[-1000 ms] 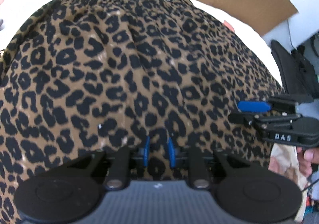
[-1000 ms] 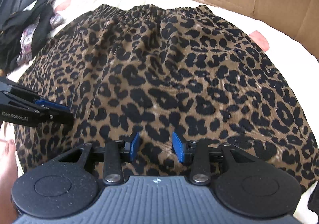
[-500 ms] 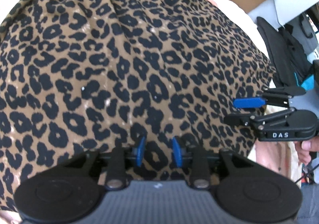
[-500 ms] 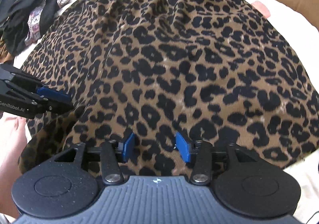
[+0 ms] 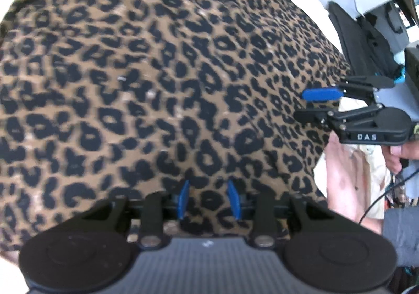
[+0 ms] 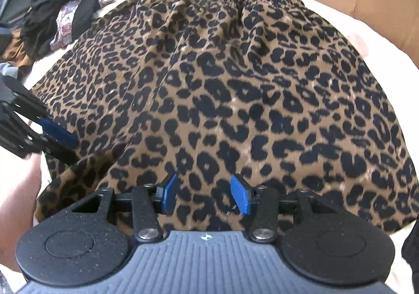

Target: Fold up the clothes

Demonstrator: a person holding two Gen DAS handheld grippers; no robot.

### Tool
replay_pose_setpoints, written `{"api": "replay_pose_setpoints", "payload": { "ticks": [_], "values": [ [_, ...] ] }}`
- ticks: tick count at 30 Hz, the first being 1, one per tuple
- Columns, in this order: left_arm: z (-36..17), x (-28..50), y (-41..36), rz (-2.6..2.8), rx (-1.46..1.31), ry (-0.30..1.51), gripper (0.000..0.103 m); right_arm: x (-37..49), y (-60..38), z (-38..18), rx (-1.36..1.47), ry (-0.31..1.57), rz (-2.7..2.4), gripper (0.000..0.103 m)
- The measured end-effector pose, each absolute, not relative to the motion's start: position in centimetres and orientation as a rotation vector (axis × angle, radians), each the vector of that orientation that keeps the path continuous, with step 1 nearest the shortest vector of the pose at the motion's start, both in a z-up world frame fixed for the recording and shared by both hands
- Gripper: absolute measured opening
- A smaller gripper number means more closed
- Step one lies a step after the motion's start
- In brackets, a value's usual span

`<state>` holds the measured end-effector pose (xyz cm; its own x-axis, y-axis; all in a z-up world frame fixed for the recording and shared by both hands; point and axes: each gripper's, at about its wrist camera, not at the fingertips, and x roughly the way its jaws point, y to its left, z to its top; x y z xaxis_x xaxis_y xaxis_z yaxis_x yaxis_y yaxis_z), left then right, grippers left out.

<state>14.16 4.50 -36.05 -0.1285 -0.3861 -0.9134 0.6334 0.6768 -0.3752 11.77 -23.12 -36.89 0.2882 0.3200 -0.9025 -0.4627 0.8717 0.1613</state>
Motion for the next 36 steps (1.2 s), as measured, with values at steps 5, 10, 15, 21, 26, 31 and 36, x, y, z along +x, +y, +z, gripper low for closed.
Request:
{"api": "replay_pose_setpoints", "payload": {
  "ticks": [5,10,15,21,26,31,36],
  "values": [
    [-35.2,16.2,6.3,-0.758,0.250,1.373,0.036,13.2,-23.3,-36.6,-0.152,1.134,0.498,0.052],
    [-36.3,15.8,6.4,-0.732,0.281,1.388,0.036,13.5,-23.5,-37.8,-0.173,1.169,0.467,0.052],
    [-37.4,14.9,6.5,-0.725,0.318,1.408,0.036,12.2,-24.0,-38.8,-0.175,1.216,0.465,0.052],
    [-37.6,14.0,6.7,-0.747,0.372,1.447,0.036,11.4,-24.9,-38.9,-0.130,1.273,0.460,0.052],
    [-37.2,13.9,7.2,-0.761,0.384,1.482,0.034,10.6,-25.4,-38.6,-0.090,1.326,0.465,0.053],
    [-35.6,15.4,8.8,-0.684,0.314,1.450,0.033,10.6,-26.4,-37.4,0.008,1.355,0.454,0.052],
    [-34.0,17.1,10.8,-0.589,0.245,1.391,0.033,10.6,-27.1,-35.9,0.003,1.288,0.424,0.052]
  ]
}}
